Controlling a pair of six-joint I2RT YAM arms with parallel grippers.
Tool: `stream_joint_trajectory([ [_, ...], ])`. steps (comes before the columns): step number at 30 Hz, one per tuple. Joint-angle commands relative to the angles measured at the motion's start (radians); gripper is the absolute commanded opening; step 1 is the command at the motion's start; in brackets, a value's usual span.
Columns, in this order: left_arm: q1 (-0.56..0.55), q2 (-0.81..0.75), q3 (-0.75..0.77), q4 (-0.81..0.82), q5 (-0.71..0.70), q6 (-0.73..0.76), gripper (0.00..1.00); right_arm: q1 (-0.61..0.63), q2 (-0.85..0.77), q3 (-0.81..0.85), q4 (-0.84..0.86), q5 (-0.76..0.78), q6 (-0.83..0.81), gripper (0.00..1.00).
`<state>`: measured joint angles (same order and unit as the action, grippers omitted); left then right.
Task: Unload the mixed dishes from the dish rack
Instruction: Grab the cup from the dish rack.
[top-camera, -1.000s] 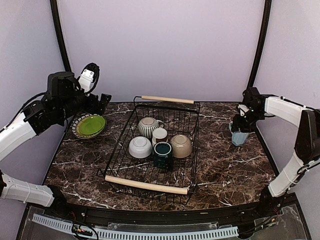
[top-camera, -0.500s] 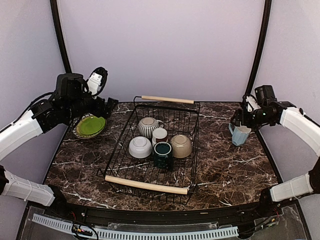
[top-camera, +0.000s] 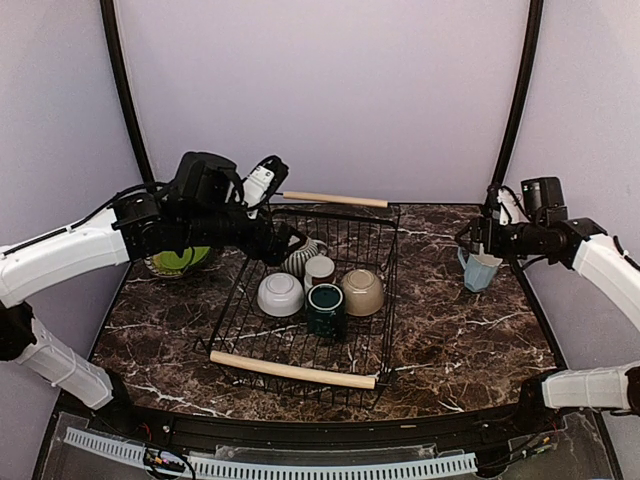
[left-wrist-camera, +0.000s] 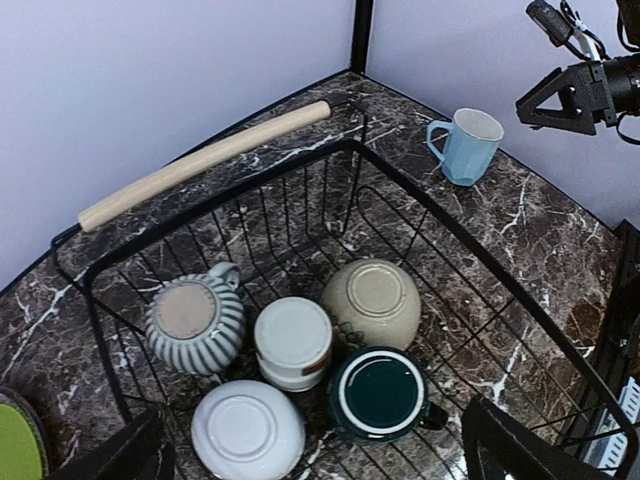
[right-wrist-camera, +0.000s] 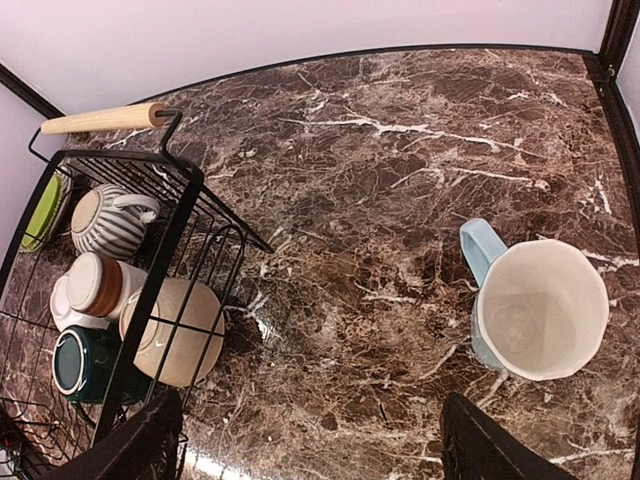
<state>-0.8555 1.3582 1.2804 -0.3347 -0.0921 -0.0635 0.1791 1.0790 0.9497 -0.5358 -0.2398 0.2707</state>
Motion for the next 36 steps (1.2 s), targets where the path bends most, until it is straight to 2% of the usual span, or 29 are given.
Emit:
stream_joint_trajectory([
  [1, -0.055, 0.073, 0.073, -0.052, 0.035, -0.219, 0.99, 0.005, -0.032, -0.044, 0.038, 0.012, -0.001, 0.86],
  [6, -0.104, 0.262, 0.211, -0.174, -0.017, -0.439, 0.99, 0.005, -0.035, -0.080, 0.053, 0.025, -0.006, 0.86],
  [12, -0.169, 0.477, 0.459, -0.373, -0.096, -0.517, 0.99, 0.005, -0.069, -0.120, 0.068, 0.031, -0.016, 0.86],
  [16, -0.195, 0.569, 0.545, -0.479, -0.196, -0.570, 0.99, 0.005, -0.102, -0.140, 0.059, 0.053, -0.031, 0.86],
  [26, -0.223, 0.671, 0.576, -0.574, -0.328, -0.638, 0.99, 0.005, -0.149, -0.159, 0.079, 0.033, -0.035, 0.87],
  [28, -0.223, 0.686, 0.576, -0.576, -0.323, -0.629, 0.99, 0.005, -0.147, -0.165, 0.086, 0.028, -0.034, 0.87],
  [32, -0.223, 0.712, 0.572, -0.536, -0.225, -0.613, 0.99, 0.005, -0.145, -0.171, 0.090, 0.028, -0.031, 0.87],
  [36, -0.223, 0.738, 0.569, -0.518, -0.208, -0.614, 0.99, 0.005, -0.151, -0.170, 0.087, 0.024, -0.030, 0.87],
])
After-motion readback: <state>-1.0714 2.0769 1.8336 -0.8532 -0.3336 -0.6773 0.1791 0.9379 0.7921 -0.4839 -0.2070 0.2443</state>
